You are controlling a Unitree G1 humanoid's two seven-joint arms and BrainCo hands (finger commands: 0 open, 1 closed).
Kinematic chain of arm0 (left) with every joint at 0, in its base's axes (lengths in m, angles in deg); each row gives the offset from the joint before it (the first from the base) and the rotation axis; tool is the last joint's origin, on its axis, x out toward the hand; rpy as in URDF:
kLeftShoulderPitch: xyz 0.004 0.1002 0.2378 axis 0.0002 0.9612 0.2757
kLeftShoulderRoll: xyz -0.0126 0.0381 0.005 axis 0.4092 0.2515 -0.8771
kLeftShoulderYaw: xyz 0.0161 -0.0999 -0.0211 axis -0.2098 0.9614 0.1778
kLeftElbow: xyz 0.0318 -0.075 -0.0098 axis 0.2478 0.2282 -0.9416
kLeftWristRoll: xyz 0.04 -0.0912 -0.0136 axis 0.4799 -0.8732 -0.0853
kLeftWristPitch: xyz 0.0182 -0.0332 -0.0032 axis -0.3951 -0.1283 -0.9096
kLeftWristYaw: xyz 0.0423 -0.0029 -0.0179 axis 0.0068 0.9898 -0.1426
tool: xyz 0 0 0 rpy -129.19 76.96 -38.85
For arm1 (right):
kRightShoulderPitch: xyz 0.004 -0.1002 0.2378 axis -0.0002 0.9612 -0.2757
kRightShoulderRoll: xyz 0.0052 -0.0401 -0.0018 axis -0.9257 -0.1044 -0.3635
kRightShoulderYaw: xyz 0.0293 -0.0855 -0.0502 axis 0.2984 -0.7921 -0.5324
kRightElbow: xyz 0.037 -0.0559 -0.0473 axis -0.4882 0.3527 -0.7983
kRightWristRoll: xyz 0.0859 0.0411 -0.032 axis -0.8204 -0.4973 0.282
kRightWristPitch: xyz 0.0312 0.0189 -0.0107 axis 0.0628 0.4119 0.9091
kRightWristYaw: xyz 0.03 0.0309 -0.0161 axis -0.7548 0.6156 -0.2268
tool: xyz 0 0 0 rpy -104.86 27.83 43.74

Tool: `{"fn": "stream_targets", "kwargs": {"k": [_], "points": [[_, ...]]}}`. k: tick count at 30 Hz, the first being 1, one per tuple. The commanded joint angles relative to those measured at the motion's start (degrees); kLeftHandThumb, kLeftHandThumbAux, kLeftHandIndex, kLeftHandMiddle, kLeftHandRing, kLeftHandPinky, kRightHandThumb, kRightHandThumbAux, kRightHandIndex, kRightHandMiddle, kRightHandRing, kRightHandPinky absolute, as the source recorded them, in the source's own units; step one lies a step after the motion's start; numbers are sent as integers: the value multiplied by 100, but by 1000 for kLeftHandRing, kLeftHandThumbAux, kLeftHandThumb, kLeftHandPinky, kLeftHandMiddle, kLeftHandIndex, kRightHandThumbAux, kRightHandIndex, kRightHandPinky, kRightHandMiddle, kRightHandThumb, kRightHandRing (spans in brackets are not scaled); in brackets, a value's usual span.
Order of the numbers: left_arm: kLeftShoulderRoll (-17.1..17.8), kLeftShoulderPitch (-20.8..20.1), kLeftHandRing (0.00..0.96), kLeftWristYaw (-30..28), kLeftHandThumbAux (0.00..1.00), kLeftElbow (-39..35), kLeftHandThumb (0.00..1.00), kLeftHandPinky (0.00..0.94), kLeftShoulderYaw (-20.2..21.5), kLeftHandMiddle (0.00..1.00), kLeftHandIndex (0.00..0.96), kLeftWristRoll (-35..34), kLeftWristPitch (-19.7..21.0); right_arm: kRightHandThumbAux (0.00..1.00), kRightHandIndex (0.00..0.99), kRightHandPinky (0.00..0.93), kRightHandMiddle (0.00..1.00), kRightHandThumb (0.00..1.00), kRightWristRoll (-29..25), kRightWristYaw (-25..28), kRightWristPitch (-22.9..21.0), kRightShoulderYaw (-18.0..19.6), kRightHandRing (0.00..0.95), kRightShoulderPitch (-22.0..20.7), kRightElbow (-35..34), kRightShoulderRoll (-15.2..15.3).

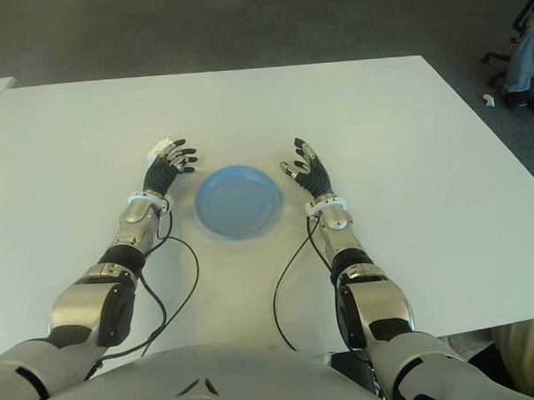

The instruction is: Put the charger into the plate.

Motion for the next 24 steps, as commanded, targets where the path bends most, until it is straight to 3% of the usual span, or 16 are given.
{"fn": "stream_targets", "kwargs": {"k": [1, 6, 14, 20, 24], "points": [[15, 166, 332, 157, 684, 70, 161, 366, -79, 294, 181, 125, 474, 712, 1, 57, 49, 45, -35, 166, -651, 49, 47, 191, 287, -69], [7, 164, 327, 187, 680, -39, 143, 348, -55, 291, 185, 92, 610, 712, 0, 61, 49, 40, -122, 173, -763, 172, 48, -43, 171, 2], [-15, 190, 313, 219, 697, -359, 124, 331, -83, 289, 178, 126, 579, 704, 0, 65, 46, 51, -251, 167, -790, 330, 46, -4, -337, -29], [-68, 512, 316, 444, 722, -1470, 133, 344, -312, 289, 171, 330, 754, 714, 0, 64, 52, 68, -298, 125, -831, 405, 48, 51, -511, -35], [-2, 674, 321, 639, 731, -2183, 203, 357, -426, 288, 164, 531, 1025, 714, 0, 69, 58, 72, -342, 99, -865, 465, 52, 74, -612, -49]]}}
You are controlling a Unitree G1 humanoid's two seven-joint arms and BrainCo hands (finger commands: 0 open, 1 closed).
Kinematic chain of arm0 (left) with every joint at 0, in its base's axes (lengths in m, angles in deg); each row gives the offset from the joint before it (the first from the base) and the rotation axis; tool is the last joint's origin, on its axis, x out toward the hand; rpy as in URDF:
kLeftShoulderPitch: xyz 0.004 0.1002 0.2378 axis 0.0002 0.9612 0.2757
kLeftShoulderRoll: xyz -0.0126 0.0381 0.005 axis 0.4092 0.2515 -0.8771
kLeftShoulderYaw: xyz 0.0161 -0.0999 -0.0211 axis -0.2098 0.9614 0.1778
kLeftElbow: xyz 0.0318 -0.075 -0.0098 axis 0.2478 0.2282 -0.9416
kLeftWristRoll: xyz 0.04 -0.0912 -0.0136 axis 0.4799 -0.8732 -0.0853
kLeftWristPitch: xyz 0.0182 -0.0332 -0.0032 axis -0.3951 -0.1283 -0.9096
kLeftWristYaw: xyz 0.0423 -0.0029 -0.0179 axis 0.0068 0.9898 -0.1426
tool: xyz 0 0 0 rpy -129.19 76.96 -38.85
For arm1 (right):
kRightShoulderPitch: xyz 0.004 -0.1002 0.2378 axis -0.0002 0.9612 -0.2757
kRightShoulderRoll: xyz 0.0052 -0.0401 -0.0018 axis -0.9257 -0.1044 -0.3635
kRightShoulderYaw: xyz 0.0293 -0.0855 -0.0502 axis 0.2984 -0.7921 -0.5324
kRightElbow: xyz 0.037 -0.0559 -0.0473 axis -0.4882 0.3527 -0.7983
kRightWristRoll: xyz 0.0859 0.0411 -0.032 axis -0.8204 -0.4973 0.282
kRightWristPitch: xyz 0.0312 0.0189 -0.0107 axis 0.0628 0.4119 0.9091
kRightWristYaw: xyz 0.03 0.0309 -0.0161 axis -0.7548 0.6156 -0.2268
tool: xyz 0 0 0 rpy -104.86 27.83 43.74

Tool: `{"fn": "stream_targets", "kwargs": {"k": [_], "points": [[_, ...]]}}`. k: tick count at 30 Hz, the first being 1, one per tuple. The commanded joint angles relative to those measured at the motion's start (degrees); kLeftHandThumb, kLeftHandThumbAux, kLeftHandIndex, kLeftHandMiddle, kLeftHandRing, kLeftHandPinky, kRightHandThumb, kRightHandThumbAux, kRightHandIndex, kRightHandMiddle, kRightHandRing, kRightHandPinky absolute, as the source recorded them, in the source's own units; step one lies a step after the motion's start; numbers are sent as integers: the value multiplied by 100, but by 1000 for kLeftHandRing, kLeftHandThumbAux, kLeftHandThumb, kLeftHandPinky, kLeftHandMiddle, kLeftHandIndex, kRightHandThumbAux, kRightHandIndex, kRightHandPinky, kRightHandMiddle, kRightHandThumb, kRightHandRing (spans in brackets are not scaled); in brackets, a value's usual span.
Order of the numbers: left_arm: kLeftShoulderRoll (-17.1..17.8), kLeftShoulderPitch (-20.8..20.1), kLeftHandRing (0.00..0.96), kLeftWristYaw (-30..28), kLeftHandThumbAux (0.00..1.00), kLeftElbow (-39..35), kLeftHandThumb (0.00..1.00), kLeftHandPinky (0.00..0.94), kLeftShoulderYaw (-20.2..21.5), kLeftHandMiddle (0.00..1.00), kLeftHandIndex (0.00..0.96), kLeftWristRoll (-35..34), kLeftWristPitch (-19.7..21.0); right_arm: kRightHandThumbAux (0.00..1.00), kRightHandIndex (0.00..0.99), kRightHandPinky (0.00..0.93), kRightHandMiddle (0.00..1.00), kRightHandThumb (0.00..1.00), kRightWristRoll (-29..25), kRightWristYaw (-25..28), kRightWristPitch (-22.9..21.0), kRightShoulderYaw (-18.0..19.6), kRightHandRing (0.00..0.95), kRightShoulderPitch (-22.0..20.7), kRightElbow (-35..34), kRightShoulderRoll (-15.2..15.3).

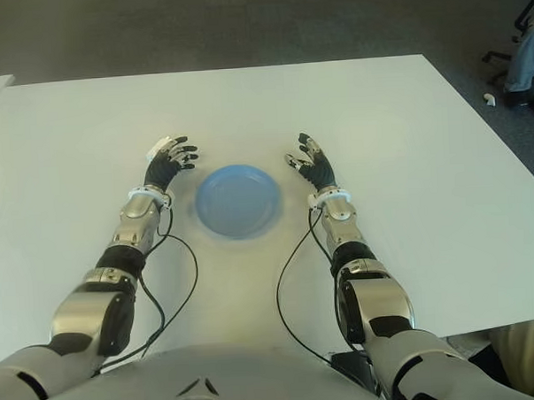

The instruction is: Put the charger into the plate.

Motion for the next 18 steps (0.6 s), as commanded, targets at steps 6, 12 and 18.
{"fn": "stream_targets", "kwargs": {"k": [6, 12, 18], "points": [[184, 357, 332, 427, 724, -1662, 315, 376, -211, 291, 167, 489, 772, 718, 0, 74, 66, 75, -101, -22, -243, 124, 57, 190, -177, -61], [295, 466, 351, 854, 705, -2409, 445, 393, -398, 312, 208, 1054, 764, 720, 0, 74, 70, 76, -118, -17, -312, 150, 59, 218, -240, -73], [564, 357, 385, 1322, 678, -2682, 521, 432, -633, 348, 252, 1792, 384, 716, 0, 74, 73, 66, -115, 3, -347, 156, 63, 250, -251, -63]]}}
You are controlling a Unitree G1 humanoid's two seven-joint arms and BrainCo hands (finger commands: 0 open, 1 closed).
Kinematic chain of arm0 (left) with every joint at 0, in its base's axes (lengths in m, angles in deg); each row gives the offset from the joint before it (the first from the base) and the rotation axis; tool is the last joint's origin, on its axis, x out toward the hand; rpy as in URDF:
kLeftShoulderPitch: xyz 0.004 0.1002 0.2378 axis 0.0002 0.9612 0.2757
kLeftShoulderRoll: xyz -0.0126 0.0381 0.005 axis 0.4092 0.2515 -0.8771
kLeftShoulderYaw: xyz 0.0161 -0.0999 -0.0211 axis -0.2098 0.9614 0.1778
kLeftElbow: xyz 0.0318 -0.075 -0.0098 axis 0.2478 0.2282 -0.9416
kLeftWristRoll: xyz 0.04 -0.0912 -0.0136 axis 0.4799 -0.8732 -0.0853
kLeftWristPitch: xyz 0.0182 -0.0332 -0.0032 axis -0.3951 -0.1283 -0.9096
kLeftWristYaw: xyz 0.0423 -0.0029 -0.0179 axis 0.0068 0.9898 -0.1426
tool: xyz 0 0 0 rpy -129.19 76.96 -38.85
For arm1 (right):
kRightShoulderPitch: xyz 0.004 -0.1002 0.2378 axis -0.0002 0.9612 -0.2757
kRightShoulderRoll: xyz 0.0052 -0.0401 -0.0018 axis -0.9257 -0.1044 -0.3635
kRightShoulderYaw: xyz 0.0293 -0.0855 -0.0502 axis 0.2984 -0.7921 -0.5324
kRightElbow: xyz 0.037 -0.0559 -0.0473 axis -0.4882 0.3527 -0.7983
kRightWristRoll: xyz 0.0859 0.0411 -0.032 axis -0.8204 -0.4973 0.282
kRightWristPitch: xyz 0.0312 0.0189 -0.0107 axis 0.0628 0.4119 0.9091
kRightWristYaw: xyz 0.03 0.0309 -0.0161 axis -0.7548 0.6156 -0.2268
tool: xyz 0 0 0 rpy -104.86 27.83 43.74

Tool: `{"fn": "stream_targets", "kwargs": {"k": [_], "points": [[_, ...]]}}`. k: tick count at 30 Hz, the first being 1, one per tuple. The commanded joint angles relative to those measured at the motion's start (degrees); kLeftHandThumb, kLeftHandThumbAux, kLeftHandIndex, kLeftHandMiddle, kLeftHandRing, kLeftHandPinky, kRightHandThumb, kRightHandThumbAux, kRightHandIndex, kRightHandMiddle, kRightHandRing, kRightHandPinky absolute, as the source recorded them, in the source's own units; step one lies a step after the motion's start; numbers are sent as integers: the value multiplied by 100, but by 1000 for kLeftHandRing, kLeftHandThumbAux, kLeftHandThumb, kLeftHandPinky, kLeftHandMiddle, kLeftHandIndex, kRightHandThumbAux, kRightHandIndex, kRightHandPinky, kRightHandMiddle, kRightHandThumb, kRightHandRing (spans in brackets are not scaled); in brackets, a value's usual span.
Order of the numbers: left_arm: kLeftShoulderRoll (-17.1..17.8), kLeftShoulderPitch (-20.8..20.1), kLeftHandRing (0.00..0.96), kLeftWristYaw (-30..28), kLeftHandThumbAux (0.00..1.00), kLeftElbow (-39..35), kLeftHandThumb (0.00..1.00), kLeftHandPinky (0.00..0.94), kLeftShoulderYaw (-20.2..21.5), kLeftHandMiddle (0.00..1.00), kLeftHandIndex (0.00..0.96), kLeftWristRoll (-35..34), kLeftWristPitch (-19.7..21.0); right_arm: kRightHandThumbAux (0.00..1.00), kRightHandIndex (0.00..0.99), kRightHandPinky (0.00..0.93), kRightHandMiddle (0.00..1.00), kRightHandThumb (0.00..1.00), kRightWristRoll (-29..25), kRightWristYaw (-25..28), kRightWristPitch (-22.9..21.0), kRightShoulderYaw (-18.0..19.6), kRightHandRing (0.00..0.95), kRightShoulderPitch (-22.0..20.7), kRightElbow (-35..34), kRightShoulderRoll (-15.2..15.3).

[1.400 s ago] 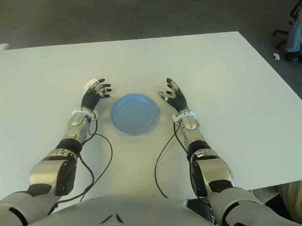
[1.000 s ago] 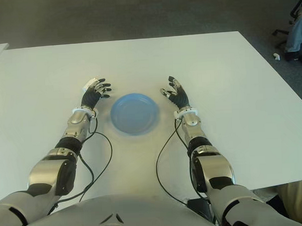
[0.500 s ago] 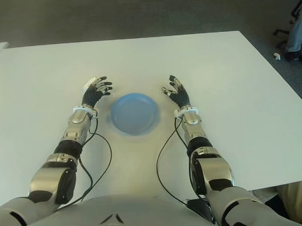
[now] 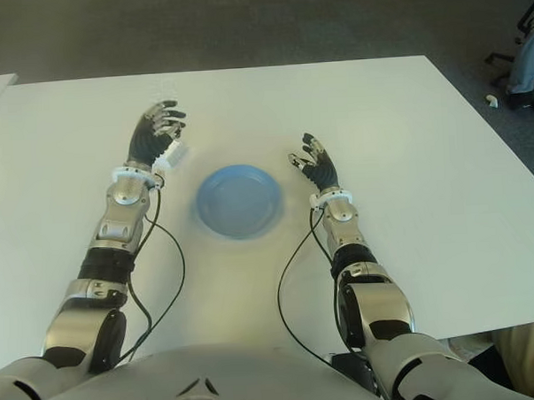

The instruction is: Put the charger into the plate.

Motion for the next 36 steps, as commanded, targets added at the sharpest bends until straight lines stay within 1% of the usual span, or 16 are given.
{"fn": "stream_targets", "kwargs": {"k": [1, 7, 12, 13, 16, 17, 19, 20, 22, 23, 25, 26, 27, 29, 33, 36], "points": [[243, 22, 397, 398, 669, -202, 528, 445, -230, 360, 260, 658, -219, 716, 0, 76, 74, 64, -61, 26, -144, 40, 65, 138, 21, -32], [363, -150, 458, 897, 646, -289, 546, 522, -469, 425, 292, 1379, -114, 719, 0, 70, 77, 61, -54, 40, -196, 41, 66, 118, 99, -38], [340, -475, 541, 1135, 637, 161, 555, 605, -572, 515, 313, 1582, -55, 722, 0, 74, 77, 60, -17, 18, -212, 27, 65, 106, 151, -33], [341, -536, 561, 1182, 661, 268, 607, 622, -588, 535, 349, 1597, -69, 721, 1, 75, 76, 60, -14, 16, -213, 24, 65, 105, 157, -32], [351, -768, 591, 1431, 690, 705, 670, 642, -653, 568, 393, 1698, -141, 717, 2, 76, 74, 59, -2, 18, -217, 17, 63, 104, 188, -26], [354, -828, 586, 1513, 693, 823, 676, 631, -674, 562, 397, 1731, -163, 716, 2, 77, 74, 59, 1, 21, -218, 15, 63, 104, 197, -24], [357, -944, 556, 1681, 699, 1062, 690, 580, -716, 531, 406, 1789, -215, 712, 3, 81, 73, 60, 2, 28, -224, 14, 62, 97, 222, -20], [364, -1060, 549, 1858, 700, 1333, 692, 567, -763, 523, 407, 1862, -281, 711, 3, 81, 73, 60, 4, 34, -230, 12, 62, 94, 233, -18], [374, -1218, 474, 2100, 702, 1706, 694, 479, -834, 463, 409, 1943, -388, 708, 4, 85, 72, 61, 4, 43, -234, 10, 62, 87, 253, -14], [410, -1416, 464, 2356, 703, 2208, 694, 467, -952, 455, 409, 2078, -489, 707, 4, 85, 72, 62, 8, 48, -233, 5, 62, 87, 266, -12], [508, -1829, 271, 2775, 593, 3222, 544, 282, -1216, 266, 278, 2358, -621, 706, 4, 82, 71, 64, 16, 58, -223, -5, 62, 90, 281, -11], [572, -2055, 237, 2911, 576, 3720, 520, 249, -1414, 233, 255, 2564, -574, 706, 4, 81, 71, 64, 23, 66, -212, -13, 62, 95, 284, -12], [609, -2192, 157, 2981, 541, 4010, 466, 161, -1544, 152, 185, 2684, -534, 707, 4, 80, 71, 64, 26, 70, -205, -18, 62, 98, 284, -14], [659, -2380, 67, 2996, 492, 4328, 391, 66, -1839, 64, 96, 2950, -348, 711, 4, 78, 70, 64, 36, 83, -188, -32, 61, 109, 276, -17], [678, -2569, 17, 2936, 434, 4629, 312, 17, -2146, 16, 26, 3149, -178, 718, 4, 77, 69, 63, 40, 100, -168, -48, 61, 123, 262, -19], [619, -2729, 5, 2720, 379, 4953, 256, 5, -2372, 5, 8, 3251, 19, 718, 5, 77, 73, 58, 39, 119, -152, -52, 63, 128, 261, -13]]}}
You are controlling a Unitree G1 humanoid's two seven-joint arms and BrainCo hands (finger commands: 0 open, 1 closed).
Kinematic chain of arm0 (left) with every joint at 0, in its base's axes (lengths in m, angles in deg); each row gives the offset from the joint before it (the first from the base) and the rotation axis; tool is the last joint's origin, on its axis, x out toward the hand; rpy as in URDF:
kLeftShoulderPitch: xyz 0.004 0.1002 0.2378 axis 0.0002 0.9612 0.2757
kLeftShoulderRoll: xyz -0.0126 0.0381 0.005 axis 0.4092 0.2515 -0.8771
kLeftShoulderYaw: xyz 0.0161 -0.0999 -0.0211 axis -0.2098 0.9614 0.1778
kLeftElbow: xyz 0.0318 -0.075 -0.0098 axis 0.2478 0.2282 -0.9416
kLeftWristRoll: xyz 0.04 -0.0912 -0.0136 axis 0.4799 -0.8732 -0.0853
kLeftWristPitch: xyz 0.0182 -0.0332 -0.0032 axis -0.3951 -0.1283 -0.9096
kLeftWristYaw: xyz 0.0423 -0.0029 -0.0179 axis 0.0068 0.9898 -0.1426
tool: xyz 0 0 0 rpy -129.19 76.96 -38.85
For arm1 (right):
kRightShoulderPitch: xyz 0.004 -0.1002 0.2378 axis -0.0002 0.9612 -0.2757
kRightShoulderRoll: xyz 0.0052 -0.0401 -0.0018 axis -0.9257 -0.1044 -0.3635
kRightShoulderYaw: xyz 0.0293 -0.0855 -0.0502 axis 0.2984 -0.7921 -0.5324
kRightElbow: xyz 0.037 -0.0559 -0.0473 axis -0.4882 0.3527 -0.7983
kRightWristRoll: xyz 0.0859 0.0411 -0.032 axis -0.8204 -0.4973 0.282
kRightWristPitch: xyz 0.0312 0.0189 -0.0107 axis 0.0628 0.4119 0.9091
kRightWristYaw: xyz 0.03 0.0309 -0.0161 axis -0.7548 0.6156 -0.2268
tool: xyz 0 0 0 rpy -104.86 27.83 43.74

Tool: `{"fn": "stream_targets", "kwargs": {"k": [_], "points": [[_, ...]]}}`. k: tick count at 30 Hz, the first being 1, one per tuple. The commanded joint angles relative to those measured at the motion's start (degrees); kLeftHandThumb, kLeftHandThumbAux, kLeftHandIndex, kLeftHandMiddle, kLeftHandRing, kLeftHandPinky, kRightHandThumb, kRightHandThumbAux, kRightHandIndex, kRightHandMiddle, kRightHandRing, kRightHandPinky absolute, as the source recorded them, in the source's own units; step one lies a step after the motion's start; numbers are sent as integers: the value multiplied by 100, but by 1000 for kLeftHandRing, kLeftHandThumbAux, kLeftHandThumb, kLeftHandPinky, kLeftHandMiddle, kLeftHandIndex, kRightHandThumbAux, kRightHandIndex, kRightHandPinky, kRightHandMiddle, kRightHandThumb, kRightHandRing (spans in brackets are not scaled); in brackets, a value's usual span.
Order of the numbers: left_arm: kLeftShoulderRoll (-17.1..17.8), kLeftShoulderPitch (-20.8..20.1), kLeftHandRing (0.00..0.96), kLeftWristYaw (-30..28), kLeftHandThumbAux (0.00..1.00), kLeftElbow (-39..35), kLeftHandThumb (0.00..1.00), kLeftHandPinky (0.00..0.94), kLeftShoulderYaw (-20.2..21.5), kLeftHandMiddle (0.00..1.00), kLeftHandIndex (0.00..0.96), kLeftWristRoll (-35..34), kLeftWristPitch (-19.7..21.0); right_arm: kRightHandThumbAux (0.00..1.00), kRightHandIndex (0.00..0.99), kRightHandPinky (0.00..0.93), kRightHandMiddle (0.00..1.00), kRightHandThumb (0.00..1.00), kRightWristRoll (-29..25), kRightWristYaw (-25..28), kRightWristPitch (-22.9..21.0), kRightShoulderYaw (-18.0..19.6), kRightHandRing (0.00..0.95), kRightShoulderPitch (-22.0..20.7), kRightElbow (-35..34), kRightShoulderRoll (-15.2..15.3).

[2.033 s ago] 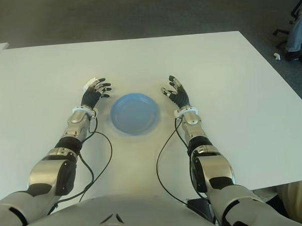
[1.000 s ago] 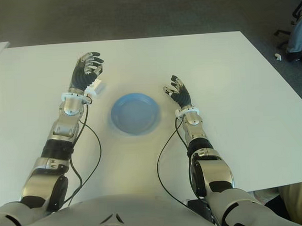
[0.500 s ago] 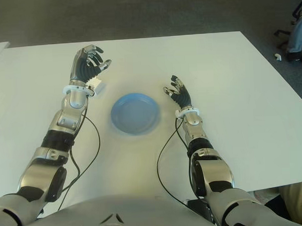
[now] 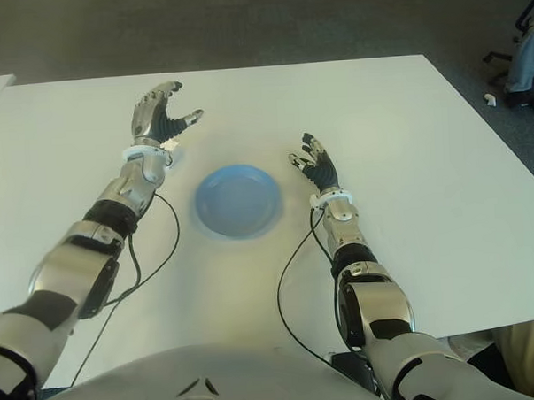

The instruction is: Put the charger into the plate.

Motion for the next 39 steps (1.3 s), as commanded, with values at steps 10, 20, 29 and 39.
{"fn": "stream_targets", "kwargs": {"k": [10, 20, 29, 39], "points": [[-111, -571, 0, -576, 254, 1203, 178, 0, -809, 0, 0, 299, 529, 714, 3, 75, 79, 40, -7, 143, -93, -11, 65, 175, 181, 11], [-286, -563, 0, -888, 188, 1189, 156, 0, -880, 0, 0, 176, 833, 714, 1, 79, 82, 23, -44, 253, -16, 21, 68, 231, 189, 54], [-428, -552, 0, -975, 187, 1249, 143, 0, -875, 0, 0, 75, 1208, 725, 0, 81, 89, 23, -104, 352, 15, 82, 76, 241, 194, 68], [-617, -468, 0, -771, 214, 1404, 151, 0, -749, 0, 0, -140, 1827, 730, 5, 80, 96, 21, -156, 438, 62, 126, 82, 289, 129, 82]]}}
